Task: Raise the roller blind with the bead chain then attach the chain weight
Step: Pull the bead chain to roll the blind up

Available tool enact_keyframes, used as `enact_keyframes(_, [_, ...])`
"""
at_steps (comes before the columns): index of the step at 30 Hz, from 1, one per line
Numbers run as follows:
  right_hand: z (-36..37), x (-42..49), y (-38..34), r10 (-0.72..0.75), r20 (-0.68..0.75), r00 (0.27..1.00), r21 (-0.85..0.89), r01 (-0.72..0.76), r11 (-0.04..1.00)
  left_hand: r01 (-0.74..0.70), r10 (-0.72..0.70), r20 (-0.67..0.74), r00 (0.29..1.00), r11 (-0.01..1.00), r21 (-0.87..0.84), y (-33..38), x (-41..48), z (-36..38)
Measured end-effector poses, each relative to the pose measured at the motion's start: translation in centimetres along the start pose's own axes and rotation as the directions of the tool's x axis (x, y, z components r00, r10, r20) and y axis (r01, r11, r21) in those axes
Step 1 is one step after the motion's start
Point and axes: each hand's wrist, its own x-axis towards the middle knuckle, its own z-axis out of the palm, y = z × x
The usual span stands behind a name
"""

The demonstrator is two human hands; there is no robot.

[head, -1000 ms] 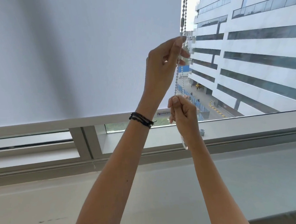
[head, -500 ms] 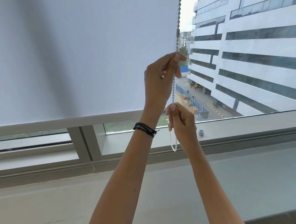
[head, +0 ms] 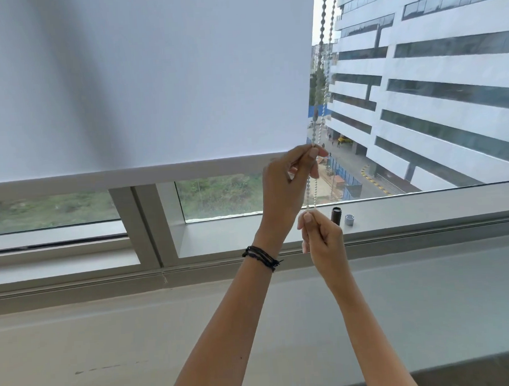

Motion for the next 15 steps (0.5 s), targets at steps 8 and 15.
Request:
enact_keyframes(8, [0.0,-1.9,2.4,0.053,-0.020,0.998,-0.045,-0.054,0.998,0.062,-0.062,0.013,0.998,0.998,0.016,-2.9,-2.2,0.2])
enact_keyframes(15, [0.3,-4.2,5.6,0.160,-0.034,0.986,-0.121,-0.163,0.979,0.168,-0.173,0.056,0.983,0.982,0.085,-6.0,-4.7,0.6])
